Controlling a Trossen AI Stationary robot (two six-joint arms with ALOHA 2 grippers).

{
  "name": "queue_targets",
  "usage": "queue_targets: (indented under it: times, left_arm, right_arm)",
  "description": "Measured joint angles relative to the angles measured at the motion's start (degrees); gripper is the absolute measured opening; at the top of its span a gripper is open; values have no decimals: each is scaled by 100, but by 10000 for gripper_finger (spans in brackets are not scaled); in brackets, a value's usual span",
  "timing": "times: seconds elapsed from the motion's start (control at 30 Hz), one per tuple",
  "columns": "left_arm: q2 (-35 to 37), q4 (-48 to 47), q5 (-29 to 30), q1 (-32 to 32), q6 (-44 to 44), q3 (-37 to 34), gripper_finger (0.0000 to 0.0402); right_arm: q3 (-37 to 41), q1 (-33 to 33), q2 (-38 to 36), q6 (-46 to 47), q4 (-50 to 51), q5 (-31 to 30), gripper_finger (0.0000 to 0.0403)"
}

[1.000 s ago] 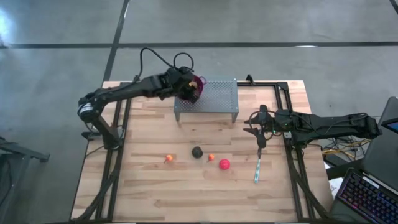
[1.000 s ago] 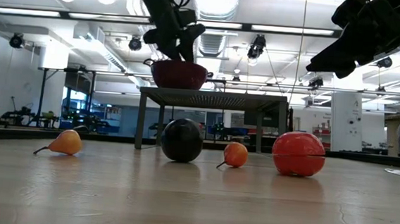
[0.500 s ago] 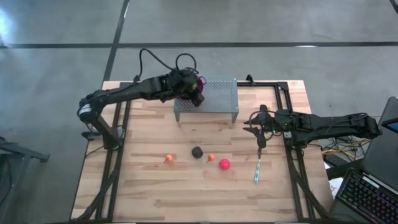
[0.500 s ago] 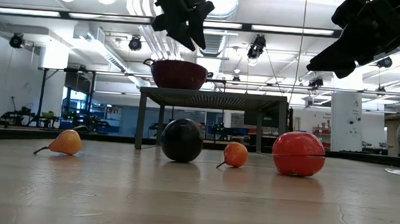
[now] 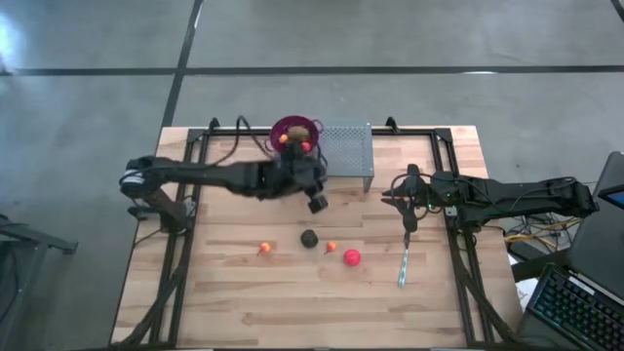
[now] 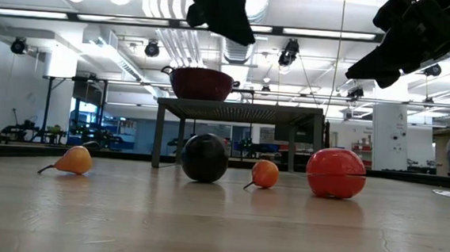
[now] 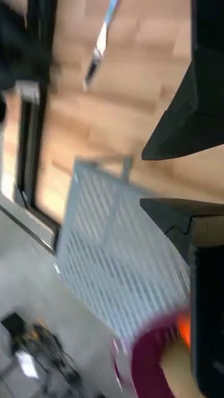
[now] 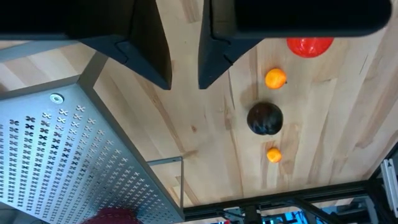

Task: Pick & Place Fruit
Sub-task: Put the red tomato into the purple strainer bowl on the shelf

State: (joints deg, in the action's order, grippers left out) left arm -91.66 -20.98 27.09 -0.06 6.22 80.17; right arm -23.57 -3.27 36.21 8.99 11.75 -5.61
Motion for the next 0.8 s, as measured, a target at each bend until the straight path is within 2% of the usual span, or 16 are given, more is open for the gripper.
queue_targets:
  times: [0.27,0.43,0.63,0.8]
  left_arm:
    - [11,1281,-2,-792,-127,-1020,101]
    - [314,1918,97,-1074,-121,-1808,100]
    - [1396,2432,814,-1451,-131,-2968,91]
    - [2582,2616,857,-1645,-137,-3881,87]
  right_arm:
    - [0,0,0,0,-2,1,53]
    - [0,0,0,0,0,1,46]
    - [0,-1,-2,-270,-2,-1,46]
    - [0,0,-2,-495,0,-7,58]
